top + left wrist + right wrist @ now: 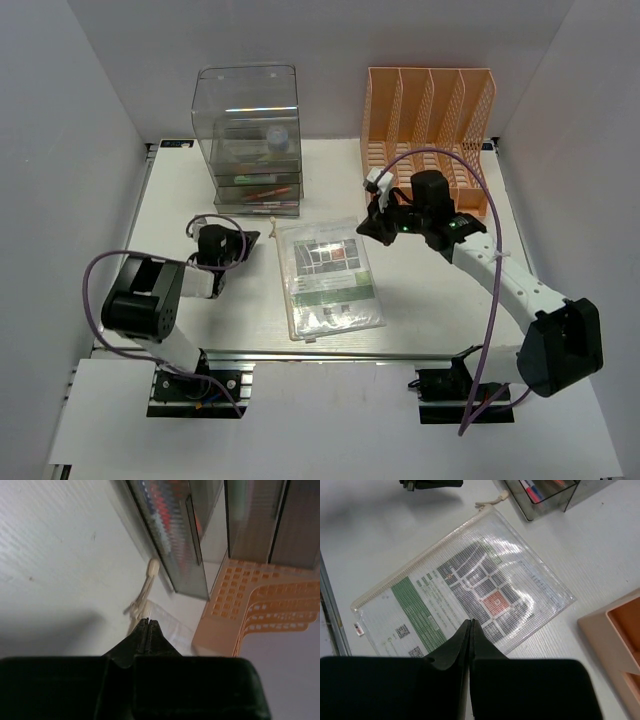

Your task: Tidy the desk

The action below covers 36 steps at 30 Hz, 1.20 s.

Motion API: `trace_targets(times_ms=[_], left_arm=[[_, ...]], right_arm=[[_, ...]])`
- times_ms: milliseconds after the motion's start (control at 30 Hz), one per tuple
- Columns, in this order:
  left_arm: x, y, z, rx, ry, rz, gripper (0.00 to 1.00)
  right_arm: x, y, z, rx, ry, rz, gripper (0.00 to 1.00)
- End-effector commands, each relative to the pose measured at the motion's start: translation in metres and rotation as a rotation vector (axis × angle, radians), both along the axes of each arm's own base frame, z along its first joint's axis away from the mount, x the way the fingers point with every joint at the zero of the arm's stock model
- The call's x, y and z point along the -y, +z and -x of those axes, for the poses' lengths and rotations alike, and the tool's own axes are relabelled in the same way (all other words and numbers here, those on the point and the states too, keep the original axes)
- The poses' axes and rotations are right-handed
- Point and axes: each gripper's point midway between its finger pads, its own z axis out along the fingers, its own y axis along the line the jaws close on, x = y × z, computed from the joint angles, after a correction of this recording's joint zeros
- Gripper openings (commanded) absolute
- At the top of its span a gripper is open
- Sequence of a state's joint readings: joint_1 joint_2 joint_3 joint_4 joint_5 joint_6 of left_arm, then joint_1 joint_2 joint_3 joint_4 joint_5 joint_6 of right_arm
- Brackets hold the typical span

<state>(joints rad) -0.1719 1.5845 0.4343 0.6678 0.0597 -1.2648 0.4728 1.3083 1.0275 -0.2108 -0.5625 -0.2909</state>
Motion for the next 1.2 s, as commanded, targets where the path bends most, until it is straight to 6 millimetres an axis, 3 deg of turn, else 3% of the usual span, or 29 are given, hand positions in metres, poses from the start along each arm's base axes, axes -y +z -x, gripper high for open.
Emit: trace_targets(times_ms=[0,67,133,267,433,733,967,1167], left_arm=[[-0.013,0.039,-0.043,0.140,0.154,0.101,0.00],[-0.021,0.028,-0.057,0.120,0.214,0.087,0.00],[-0.027,0.029,-0.069,0.144,0.258,0.093,0.00],[-0.023,0.018,-0.100,0.122,0.274,0.107,0.00],[-0.018,0.003,-0.118,0.084,0.291,0.102,0.00],[-0.012,0.004,-0.153,0.111,0.297,0.135,0.00],[-0.004,0.006,-0.168,0.133,0.277,0.174,0.00],[0.001,0.006,-0.153,0.145,0.240,0.199,0.00]], right_arm=[[0.004,0.012,-0.006,0.042,0.006,-0.048,0.00],[0.006,0.012,-0.002,0.056,0.015,-0.050,0.00],[0.012,0.013,0.000,0.081,0.011,-0.053,0.00],[0.020,0.016,0.001,0.118,0.000,-0.054,0.00],[0.026,0.027,0.004,0.150,-0.005,-0.067,0.00],[0.036,0.027,0.002,0.162,-0.023,-0.072,0.00],[0.040,0.027,0.001,0.165,-0.026,-0.071,0.00],[0.042,0.025,0.001,0.159,-0.022,-0.074,0.00]])
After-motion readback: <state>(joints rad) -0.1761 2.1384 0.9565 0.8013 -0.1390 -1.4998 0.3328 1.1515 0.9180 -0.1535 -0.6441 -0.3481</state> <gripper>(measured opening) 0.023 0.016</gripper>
